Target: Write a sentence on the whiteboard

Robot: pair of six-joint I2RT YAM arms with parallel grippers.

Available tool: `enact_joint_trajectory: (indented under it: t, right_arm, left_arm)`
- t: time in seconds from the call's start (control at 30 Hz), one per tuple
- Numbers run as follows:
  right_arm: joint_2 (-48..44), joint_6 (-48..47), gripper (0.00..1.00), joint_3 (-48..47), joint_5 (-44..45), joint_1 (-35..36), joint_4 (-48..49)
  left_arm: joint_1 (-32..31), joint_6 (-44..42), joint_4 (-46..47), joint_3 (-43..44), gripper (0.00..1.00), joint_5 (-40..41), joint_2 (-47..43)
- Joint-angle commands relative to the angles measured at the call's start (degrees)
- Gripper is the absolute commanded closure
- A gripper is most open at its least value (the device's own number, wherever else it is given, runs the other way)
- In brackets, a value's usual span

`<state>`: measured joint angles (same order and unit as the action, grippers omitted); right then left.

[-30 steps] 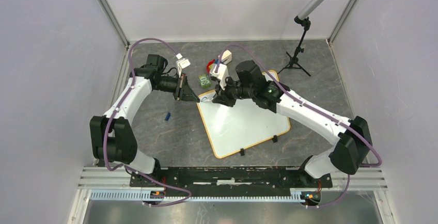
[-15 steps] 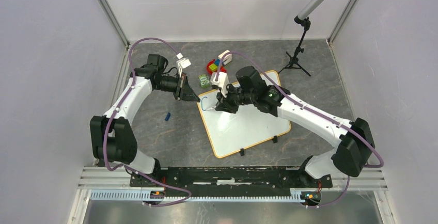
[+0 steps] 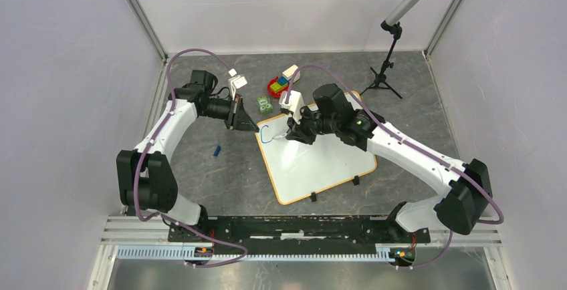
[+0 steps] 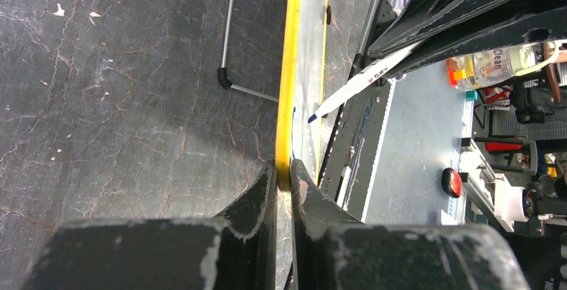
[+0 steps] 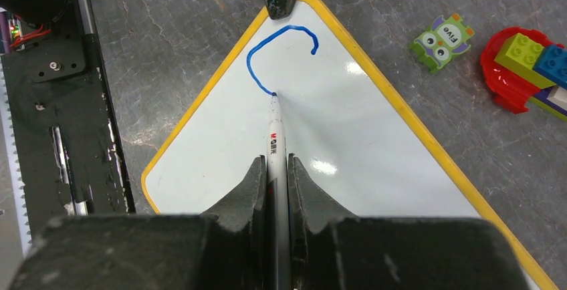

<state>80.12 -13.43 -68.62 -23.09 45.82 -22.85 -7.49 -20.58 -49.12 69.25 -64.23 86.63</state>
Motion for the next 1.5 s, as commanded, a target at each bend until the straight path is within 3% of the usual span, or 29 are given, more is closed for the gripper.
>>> enact_joint_trajectory:
  t: [0.0,0.83,1.47]
  right_arm:
    - [-3.28,-0.3,1.0,-2.89,-1.56,-0.72,0.93]
    - [1.36,1.83,1.0,-3.39,1.04,-1.61,4.43]
    - [-2.95,-0.88,1.0,3.26,1.97,-2.24,1.07]
  left_arm:
    - [-1.79,0.06,-0.28,0.27,0.97,-0.59,-0.41]
    - [-1.85,0.01,-0.29,0.45,0.98,-0.74,-0.57]
    - [-1.93,0.02,-0.27,0.47,0.98,-0.2,-0.19]
